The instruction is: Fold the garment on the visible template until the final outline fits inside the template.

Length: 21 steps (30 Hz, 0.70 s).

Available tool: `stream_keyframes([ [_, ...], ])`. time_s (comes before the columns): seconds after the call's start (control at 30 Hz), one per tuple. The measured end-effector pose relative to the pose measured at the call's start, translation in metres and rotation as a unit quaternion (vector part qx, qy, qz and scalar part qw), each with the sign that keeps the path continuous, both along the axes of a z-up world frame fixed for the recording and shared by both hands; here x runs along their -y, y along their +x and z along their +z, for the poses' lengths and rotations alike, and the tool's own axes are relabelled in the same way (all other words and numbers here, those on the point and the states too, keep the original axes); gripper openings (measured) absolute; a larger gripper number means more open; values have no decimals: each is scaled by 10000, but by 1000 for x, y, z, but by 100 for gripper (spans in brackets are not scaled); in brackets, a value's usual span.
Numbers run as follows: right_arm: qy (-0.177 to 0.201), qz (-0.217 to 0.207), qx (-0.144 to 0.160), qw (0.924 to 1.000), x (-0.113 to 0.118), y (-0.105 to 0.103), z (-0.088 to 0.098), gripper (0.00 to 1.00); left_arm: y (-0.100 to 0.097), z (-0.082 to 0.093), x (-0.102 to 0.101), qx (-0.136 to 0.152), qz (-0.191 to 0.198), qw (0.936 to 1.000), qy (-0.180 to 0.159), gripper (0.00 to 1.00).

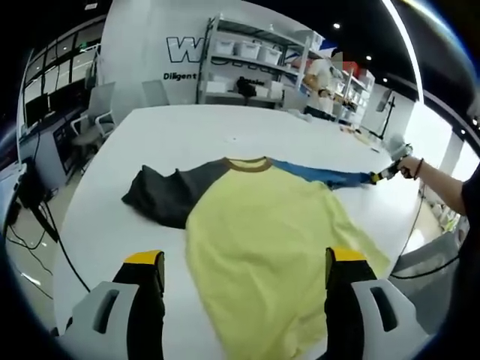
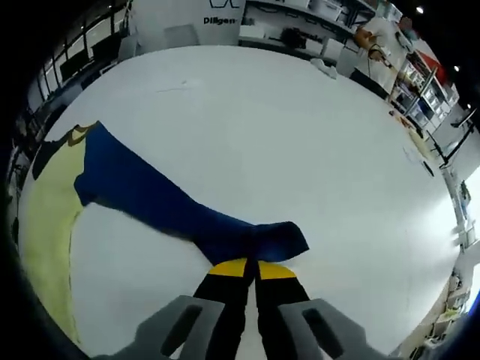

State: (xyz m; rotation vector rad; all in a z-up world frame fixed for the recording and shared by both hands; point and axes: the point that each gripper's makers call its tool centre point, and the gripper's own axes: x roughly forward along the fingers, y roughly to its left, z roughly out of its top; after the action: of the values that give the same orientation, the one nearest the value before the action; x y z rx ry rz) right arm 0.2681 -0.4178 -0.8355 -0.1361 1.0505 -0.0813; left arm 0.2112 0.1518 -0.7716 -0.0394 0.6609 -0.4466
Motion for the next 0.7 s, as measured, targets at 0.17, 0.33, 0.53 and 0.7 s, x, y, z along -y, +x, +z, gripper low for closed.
stream_keyframes([
  [0.17,-118,75,1,9999,5,-1,6,0,-1,1,-1,23,-10,10000,-6,88],
  [0.33,-152,359,-82,9992,3,-8,7,0,-1,2,-1,42,-19,10000,-13,89],
  [0.53,-21,336,257,9991,-5,-5,26,0,-3,6,0,80,-71,9999,-7,91],
  [0.7,32,349,463,9983,-13,-5,50,0,-6,10,1,111,-95,9999,-4,91],
])
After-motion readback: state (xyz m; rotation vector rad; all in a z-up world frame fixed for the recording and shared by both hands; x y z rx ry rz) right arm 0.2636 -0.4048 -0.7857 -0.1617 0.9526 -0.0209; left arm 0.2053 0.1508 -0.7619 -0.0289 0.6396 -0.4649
